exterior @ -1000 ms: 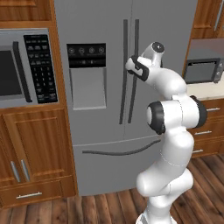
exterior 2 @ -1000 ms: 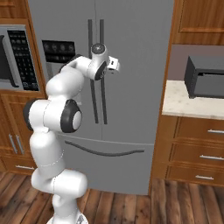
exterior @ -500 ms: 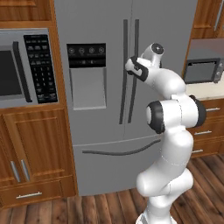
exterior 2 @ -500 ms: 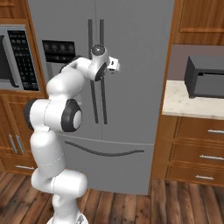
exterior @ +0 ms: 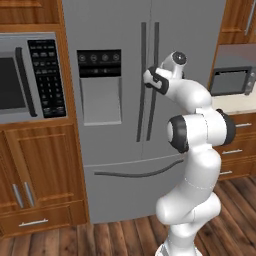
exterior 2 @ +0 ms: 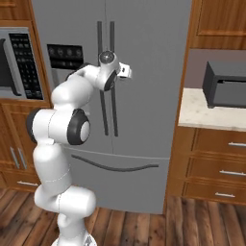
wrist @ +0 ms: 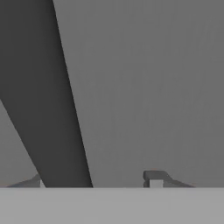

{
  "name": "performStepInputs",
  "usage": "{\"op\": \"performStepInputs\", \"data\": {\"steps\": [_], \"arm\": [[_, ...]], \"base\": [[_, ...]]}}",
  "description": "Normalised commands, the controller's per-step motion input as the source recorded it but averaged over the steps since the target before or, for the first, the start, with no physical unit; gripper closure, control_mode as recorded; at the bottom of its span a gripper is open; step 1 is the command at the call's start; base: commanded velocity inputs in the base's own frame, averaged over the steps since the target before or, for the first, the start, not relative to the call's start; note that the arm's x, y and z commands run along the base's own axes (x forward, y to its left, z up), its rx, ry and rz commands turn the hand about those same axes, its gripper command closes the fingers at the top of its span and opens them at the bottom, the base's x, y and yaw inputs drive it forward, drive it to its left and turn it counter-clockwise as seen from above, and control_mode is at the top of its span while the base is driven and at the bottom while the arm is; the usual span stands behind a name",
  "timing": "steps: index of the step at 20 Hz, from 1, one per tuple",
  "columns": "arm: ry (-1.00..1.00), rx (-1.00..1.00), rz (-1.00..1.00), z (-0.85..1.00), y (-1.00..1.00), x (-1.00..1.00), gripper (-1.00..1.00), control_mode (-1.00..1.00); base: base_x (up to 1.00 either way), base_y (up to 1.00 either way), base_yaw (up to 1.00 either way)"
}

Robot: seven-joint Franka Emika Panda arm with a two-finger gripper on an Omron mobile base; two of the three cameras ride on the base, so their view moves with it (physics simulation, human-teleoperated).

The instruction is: Place one of the steaks on the plate and the other in the bowl. Then place the bowl in the fridge.

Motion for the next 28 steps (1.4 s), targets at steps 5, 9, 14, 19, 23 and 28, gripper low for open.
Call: {"op": "performStepInputs", "data": {"steps": [5,9,14,19,23,28], "arm": [[0.28,0.11,-0.18,-0.42,-1.00,-0.09,1.00,-1.00],[0.14,0.24,-0.12,-0.18,-1.00,-0.89,1.00,-1.00],[0.02,0.24,-0.02,-0.21,-1.00,-1.00,1.00,-1.00],[-0.04,0.23,0.00,-0.27,-1.00,-1.00,1.00,-1.00],[-0.13,0.16,0.00,-0.19,-1.00,-0.99,1.00,-1.00],[-0.17,0.12,0.00,-0.07,-1.00,-0.82,1.00,-1.00]], "base": [[0.00,0.00,0.00],[0.00,0.00,0.00],[0.00,0.00,0.00],[0.00,0.00,0.00],[0.00,0.00,0.00],[0.00,0.00,0.00]]}}
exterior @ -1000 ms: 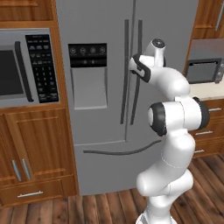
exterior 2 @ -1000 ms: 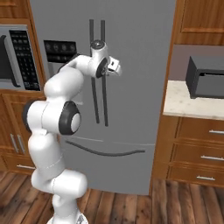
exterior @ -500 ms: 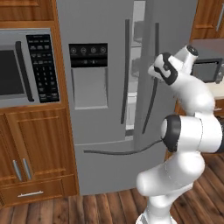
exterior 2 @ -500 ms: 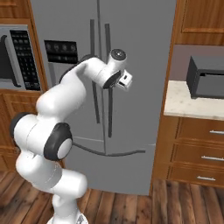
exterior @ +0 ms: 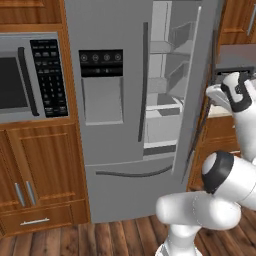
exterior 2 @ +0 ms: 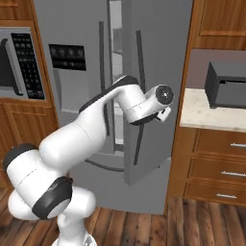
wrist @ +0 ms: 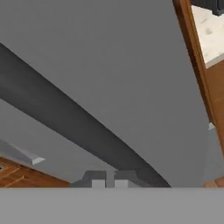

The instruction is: Place one of the steaks on the plate and the other in the bowl. Then place the bowl in the fridge.

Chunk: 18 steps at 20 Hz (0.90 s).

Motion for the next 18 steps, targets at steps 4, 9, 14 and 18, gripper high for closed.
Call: {"op": "performStepInputs", "data": {"steps": [4,9,14,18], "arm": [[-0.20,0.19,-0.01,0.16,-1.00,-0.70,1.00,-1.00],[-0.23,0.17,-0.10,0.36,-1.00,-0.68,1.00,-1.00],[-0.34,0.12,-0.20,0.47,-0.10,-0.91,1.00,-1.00],[-0.46,0.00,-0.19,0.04,1.00,-1.00,1.00,-1.00]], "base": [[0.00,0.00,0.00],[0.00,0.00,0.00],[0.00,0.00,0.00],[0.00,0.00,0.00]]}}
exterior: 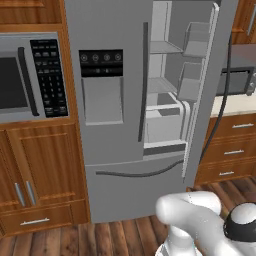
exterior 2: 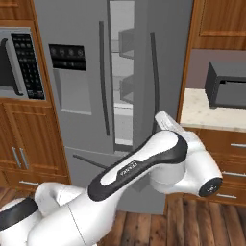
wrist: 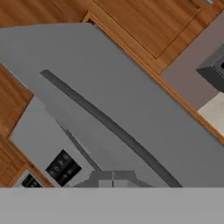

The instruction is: Place one of the steaks on the plate and the other in the bowl. Then place the bowl in the fridge.

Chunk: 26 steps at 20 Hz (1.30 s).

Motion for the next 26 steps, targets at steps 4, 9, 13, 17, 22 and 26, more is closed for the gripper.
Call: {"op": "performStepInputs", "data": {"steps": [4,9,13,17,22,26], "arm": [[-0.43,0.00,-0.20,0.00,1.00,-0.98,1.00,-1.00],[-0.39,-0.01,-0.18,0.00,1.00,-0.47,1.00,-1.00],[-0.31,-0.05,-0.22,0.00,1.00,-0.08,1.00,-1.00],[-0.03,-0.17,-0.24,0.18,1.00,0.08,1.00,-1.00],[0.10,-0.24,-0.19,0.20,1.00,0.25,1.00,-1.00],[0.18,-0.26,-0.18,0.11,1.00,0.36,1.00,-1.00]], "base": [[0.00,0.00,0.00],[0.00,0.00,0.00],[0.00,0.00,0.00],[0.00,0.00,0.00],[0.00,0.00,0.00],[0.00,0.00,0.00]]}}
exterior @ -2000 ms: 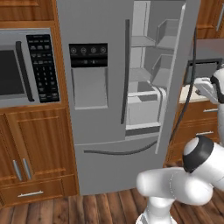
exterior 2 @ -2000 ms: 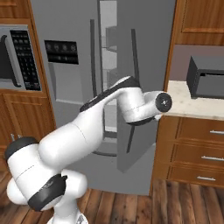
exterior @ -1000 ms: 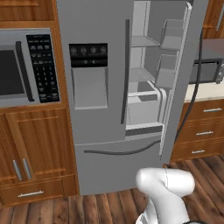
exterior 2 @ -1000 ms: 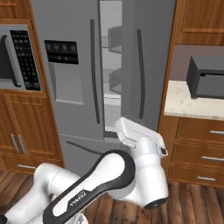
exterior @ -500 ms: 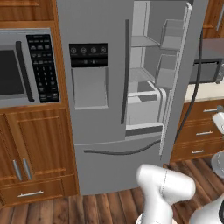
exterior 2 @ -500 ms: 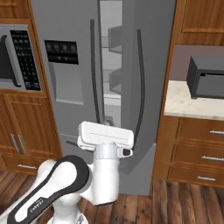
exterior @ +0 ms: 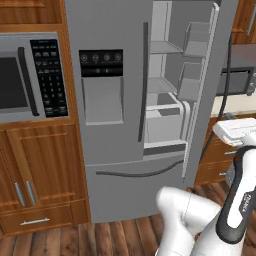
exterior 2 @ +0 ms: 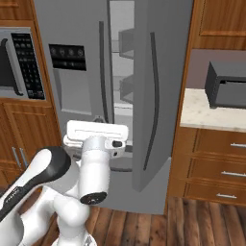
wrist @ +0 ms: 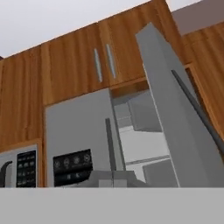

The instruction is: Place one of the steaks on the plate and the other in the bowl. Then place the bowl in the fridge.

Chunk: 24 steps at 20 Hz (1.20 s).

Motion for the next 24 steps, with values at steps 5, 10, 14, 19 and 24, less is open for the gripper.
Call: {"op": "performStepInputs", "data": {"steps": [5,10,14,19,24], "arm": [[0.22,-0.12,-0.20,0.01,0.68,0.45,1.00,-1.00],[0.11,-0.01,-0.24,-0.02,0.02,0.60,1.00,-1.00],[0.09,-0.04,-0.36,-0.05,0.00,0.79,1.00,-1.00],[0.16,-0.01,-0.34,-0.01,-0.15,0.67,1.00,-1.00],[0.23,0.07,-0.11,0.00,-0.83,0.35,1.00,-1.00]], "base": [[0.00,0.00,0.00],[0.00,0.00,0.00],[0.00,0.00,0.00],[0.00,0.00,0.00],[0.00,0.00,0.00]]}}
